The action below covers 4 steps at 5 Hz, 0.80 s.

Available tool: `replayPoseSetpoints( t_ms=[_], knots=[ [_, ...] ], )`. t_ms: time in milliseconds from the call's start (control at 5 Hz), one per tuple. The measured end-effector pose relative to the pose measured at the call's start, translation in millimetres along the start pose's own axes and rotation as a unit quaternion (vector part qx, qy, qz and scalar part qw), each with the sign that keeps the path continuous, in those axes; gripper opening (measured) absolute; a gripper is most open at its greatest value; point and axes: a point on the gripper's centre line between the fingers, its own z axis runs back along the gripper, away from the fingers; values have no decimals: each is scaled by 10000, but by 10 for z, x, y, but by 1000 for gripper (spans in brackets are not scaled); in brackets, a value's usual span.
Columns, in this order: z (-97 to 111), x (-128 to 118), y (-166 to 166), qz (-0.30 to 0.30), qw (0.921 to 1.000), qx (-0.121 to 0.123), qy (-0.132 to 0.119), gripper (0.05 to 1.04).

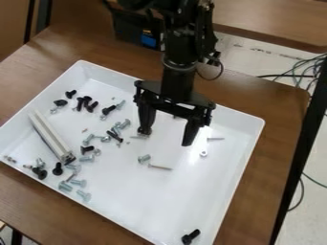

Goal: Sweep into pile

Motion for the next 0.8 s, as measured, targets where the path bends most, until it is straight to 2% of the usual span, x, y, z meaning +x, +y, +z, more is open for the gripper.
replayPoseSetpoints(
  t_ms=[200,400,600,800],
  knots=[
    [-123,-34,20,3,9998,77,193,999],
    [-179,-18,245,186,9992,120,322,999],
    [-271,-16,671,948,9942,228,458,999],
    [-294,-74,1105,1763,9811,378,699,999]
  ],
)
